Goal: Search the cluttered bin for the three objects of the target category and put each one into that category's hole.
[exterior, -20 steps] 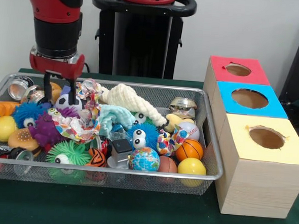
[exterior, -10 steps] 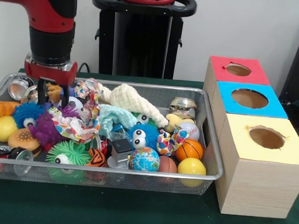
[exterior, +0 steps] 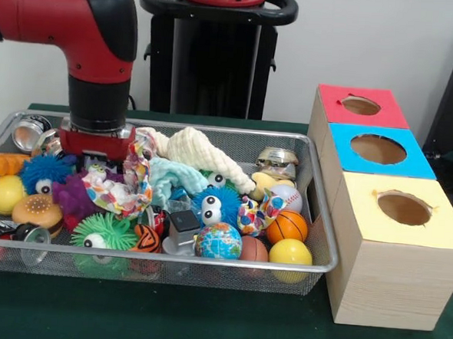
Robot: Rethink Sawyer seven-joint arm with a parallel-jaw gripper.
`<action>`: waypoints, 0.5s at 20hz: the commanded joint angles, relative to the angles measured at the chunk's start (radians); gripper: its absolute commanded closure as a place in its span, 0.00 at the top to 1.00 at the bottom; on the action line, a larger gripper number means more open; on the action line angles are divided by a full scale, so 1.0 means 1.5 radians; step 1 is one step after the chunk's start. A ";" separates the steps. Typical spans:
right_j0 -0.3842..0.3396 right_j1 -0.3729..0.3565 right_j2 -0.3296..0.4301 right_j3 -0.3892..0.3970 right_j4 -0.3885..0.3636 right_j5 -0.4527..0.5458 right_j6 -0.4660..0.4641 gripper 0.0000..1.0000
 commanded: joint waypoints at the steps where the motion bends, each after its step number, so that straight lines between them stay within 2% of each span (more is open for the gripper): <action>1: 0.026 0.056 -0.023 -0.068 -0.061 -0.044 -0.025 1.00; 7: 0.051 0.062 -0.056 -0.096 -0.072 -0.046 0.002 1.00; 10: 0.050 0.078 -0.056 -0.112 -0.074 -0.059 0.002 1.00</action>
